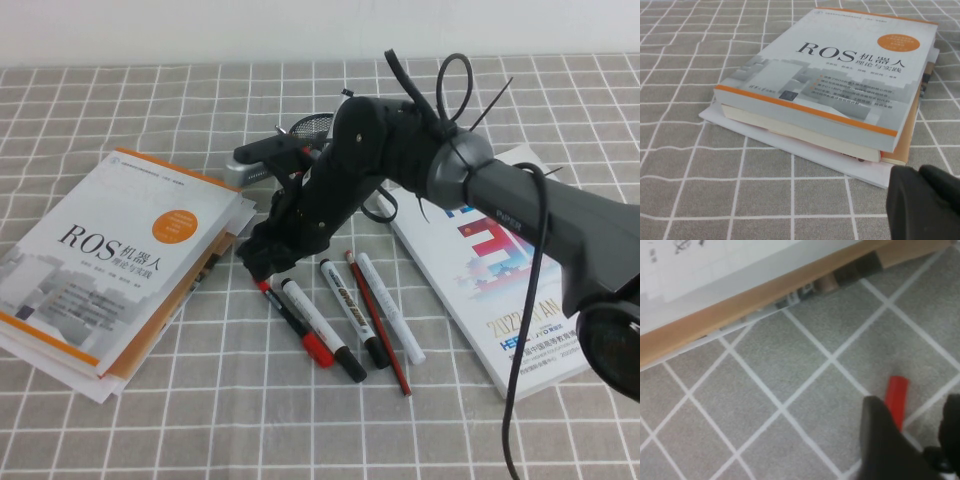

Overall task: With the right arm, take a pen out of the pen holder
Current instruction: 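Take a marker out of the pen holder and lay it on the table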

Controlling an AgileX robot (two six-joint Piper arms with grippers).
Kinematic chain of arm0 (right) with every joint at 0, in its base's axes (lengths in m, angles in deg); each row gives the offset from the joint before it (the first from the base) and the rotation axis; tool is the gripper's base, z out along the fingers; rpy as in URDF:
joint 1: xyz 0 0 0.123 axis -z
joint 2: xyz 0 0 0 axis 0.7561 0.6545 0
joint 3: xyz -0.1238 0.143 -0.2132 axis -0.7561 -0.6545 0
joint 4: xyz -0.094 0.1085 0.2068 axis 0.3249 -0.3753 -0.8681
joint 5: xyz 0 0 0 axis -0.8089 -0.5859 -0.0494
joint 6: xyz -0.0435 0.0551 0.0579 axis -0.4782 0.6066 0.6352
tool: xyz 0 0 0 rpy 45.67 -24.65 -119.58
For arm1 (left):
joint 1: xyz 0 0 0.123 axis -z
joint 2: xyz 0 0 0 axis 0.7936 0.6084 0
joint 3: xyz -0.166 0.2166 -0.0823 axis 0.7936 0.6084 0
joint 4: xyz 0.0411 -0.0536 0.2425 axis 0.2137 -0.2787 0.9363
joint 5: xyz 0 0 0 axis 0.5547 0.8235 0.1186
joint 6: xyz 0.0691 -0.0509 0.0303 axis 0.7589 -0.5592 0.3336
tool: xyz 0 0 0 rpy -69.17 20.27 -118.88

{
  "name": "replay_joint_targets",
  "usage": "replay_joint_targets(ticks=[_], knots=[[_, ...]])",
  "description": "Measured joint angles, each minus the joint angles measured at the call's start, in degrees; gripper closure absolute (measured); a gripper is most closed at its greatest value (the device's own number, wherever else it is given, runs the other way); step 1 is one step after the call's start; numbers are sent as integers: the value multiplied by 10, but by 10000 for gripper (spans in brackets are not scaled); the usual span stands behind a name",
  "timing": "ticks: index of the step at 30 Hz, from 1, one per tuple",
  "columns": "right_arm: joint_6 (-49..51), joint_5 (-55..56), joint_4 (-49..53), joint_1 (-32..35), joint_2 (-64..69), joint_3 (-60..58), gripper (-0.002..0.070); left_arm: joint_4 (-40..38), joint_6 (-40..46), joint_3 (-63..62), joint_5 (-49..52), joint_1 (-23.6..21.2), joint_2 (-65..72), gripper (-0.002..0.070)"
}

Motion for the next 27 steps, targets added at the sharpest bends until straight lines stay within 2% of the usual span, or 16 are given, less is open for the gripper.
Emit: replay_joint_targets(ticks=[8, 11, 14, 21, 27], knots=[[13, -14, 14, 1, -10, -1, 438, 0, 0, 0, 0, 0, 0, 678], [15, -39, 32, -2, -42, -2, 470, 0, 0, 0, 0, 0, 0, 678], [15, -59, 52, -9, -93, -25, 538, 0, 0, 0, 0, 0, 0, 678], [16, -22, 90, -18, -287, -200, 663, 0, 0, 0, 0, 0, 0, 678], [43, 24, 111, -18, -469, -377, 686, 0, 0, 0, 0, 0, 0, 678]])
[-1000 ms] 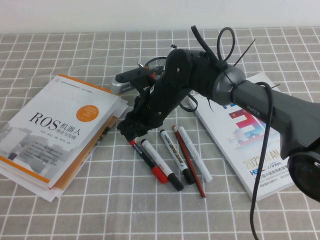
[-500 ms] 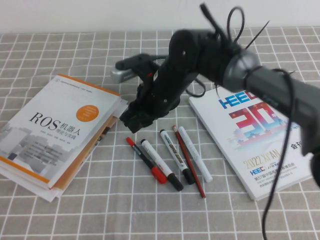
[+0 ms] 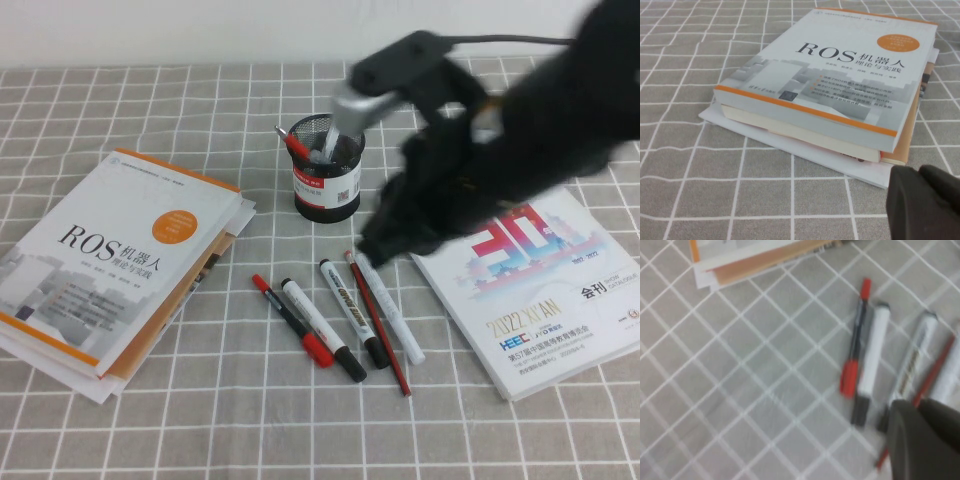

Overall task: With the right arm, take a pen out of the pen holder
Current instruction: 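Take a marker out of the pen holder and lay it on the table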

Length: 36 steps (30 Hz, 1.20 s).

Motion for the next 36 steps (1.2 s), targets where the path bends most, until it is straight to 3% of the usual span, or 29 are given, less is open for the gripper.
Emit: replay_joint_targets(ticks=[15, 25, 32, 36], knots=[[45, -10, 10, 0, -346, -251, 688, 1, 0, 0, 0, 0, 0, 678], [45, -48, 12, 0, -376, -277, 688, 1, 0, 0, 0, 0, 0, 678], [45, -19, 15, -1, -376, -283, 688, 1, 0, 0, 0, 0, 0, 678], [45, 54, 29, 9, -399, -330, 688, 1, 0, 0, 0, 0, 0, 678]])
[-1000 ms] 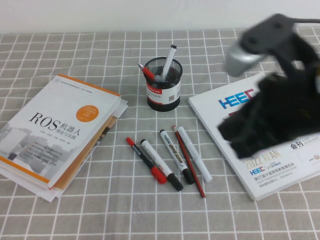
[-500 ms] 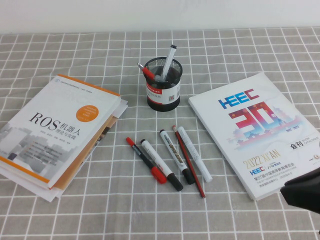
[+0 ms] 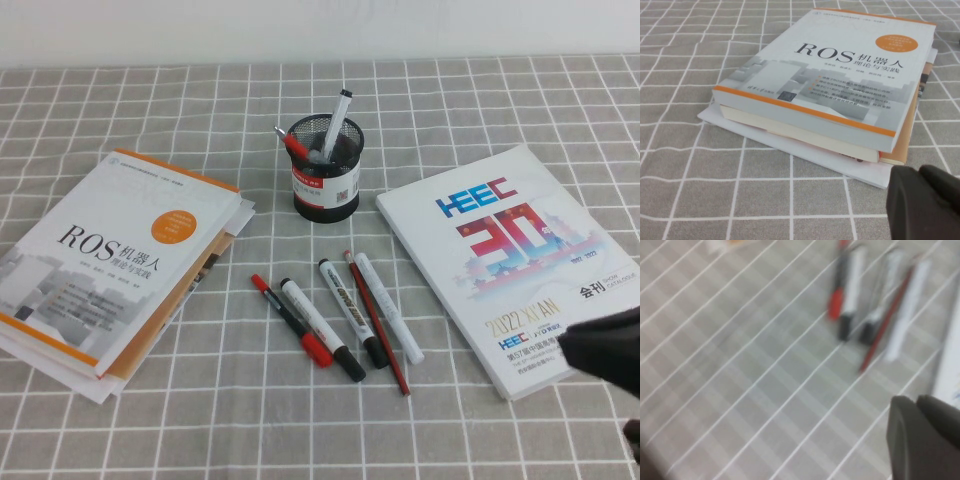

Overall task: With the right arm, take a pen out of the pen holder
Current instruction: 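Take a marker out of the pen holder and lay it on the table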

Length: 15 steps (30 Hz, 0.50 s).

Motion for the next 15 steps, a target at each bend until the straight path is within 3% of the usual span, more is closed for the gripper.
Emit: replay_joint_targets(ticks=[11, 15], knots=[[0, 351, -15, 181, -154, -303, 689, 0, 0, 0, 0, 0, 0, 678], [0, 431, -24, 238, -242, -395, 688, 0, 0, 0, 0, 0, 0, 678]])
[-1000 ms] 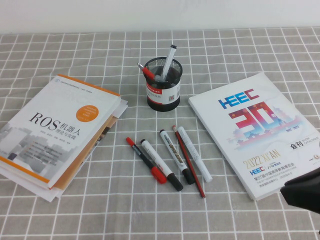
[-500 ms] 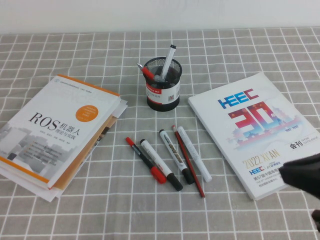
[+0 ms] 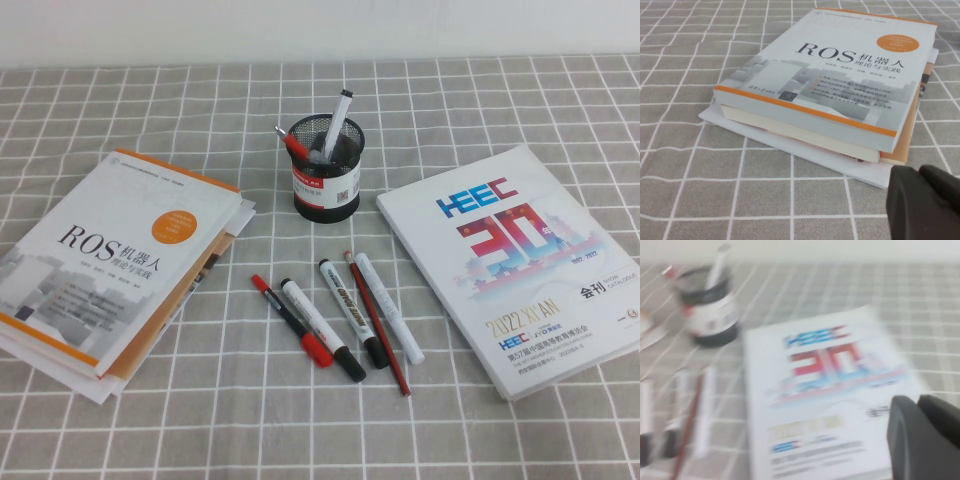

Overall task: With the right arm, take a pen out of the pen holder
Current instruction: 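Take a marker out of the pen holder and lay it on the table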

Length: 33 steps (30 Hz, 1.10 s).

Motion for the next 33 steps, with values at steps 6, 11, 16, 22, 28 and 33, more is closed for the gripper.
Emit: replay_joint_targets(ticks=[6, 11, 16, 22, 28, 33], knots=[[0, 28, -7, 72, -124, -91, 688, 0, 0, 0, 0, 0, 0, 678], [0, 16, -10, 86, -209, -121, 688, 0, 0, 0, 0, 0, 0, 678], [0, -33, 9, 87, -251, -123, 689, 0, 0, 0, 0, 0, 0, 678], [0, -119, 30, 87, -251, -123, 689, 0, 0, 0, 0, 0, 1, 678], [0, -171, 35, 87, -251, -123, 688, 0, 0, 0, 0, 0, 2, 678], [0, -174, 35, 87, -251, -123, 689, 0, 0, 0, 0, 0, 2, 678]])
